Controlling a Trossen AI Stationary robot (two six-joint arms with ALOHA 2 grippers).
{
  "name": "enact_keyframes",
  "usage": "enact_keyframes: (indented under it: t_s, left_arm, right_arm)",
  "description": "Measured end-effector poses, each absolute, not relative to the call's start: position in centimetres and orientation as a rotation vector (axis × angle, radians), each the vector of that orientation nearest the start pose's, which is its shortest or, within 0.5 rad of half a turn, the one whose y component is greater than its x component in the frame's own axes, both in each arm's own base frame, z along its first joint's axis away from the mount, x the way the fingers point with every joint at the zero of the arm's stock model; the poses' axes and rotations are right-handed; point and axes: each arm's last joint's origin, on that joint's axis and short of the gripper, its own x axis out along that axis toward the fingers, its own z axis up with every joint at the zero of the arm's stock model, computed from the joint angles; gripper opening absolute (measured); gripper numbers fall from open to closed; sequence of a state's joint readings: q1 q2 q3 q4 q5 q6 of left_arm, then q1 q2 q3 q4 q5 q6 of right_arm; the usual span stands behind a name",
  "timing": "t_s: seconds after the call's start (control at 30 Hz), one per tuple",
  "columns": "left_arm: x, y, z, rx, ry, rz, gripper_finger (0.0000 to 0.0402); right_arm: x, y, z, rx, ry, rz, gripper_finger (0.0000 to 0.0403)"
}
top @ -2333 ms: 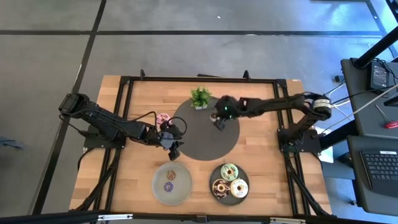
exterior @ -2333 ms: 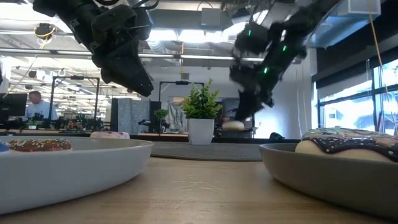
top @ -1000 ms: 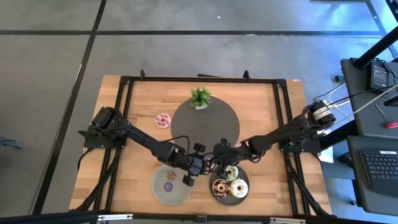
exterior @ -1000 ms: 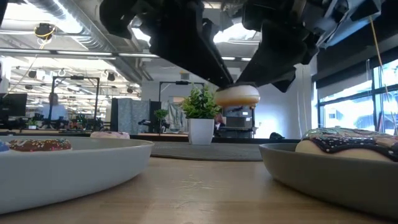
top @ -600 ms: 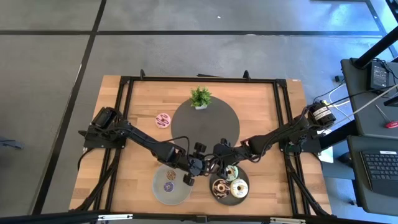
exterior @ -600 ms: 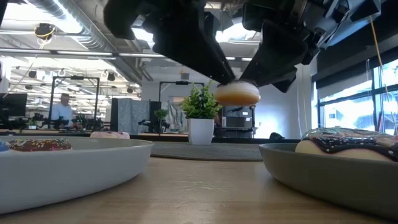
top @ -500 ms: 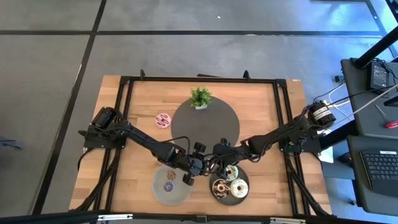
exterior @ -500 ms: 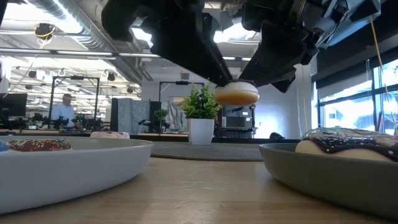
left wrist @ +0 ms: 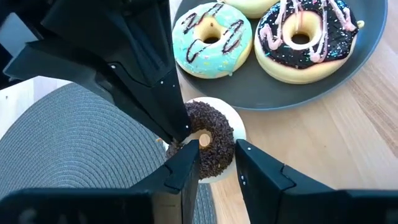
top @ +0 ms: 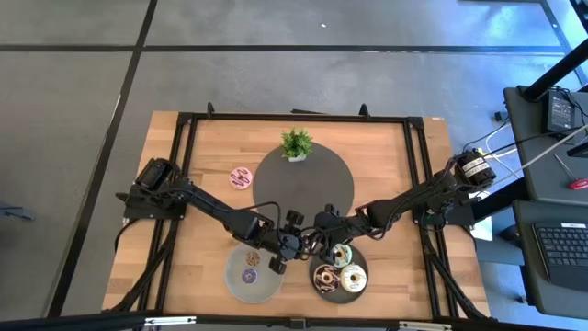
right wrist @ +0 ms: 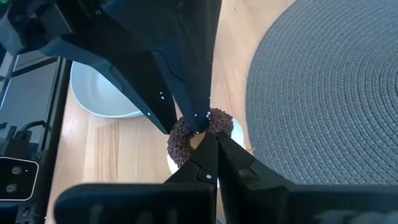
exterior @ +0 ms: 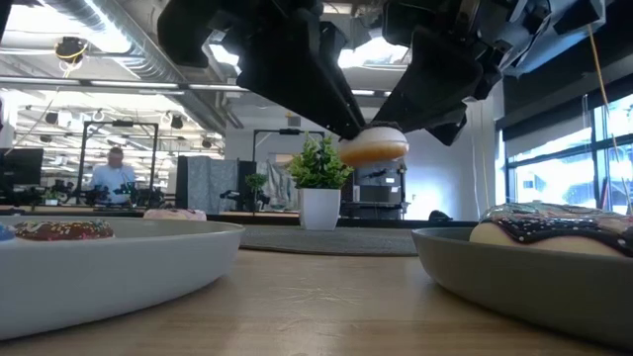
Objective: Pick & Place donuts
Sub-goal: Put the small dark brown donut on the gray plate
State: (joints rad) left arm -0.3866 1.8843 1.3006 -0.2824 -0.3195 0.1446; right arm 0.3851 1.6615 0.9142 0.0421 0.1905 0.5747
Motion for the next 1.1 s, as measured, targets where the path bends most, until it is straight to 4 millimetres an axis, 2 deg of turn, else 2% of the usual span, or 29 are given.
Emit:
enact_keyframes:
  t_s: [0.2,0.53,0.73,0.9,1.1]
  left_arm:
    - [37.4,-14.2,19.7,0.457,0.810,-0.118,0.0077]
    - [37.4,-14.2,19.7,0.462,0.813,-0.111,0.0011]
    - [37.4,-14.2,19.7,0.459,0.817,-0.110,0.0009]
    - [37.1,-14.2,19.6,0.445,0.842,-0.098,0.0007]
    - [35.5,-14.6,20.7,0.438,0.886,-0.010,0.0005]
  right_arm:
    - [31.5,12.2,18.1,0.350,0.705,-0.014,0.0003]
    - [31.5,12.2,18.2,0.344,0.703,-0.014,0.0008]
    - [31.5,12.2,18.2,0.302,0.704,0.010,0.0041]
    - [31.4,12.1,18.4,0.276,0.703,0.018,0.0090]
    - [29.7,11.7,20.4,0.289,0.695,-0.095,0.0134]
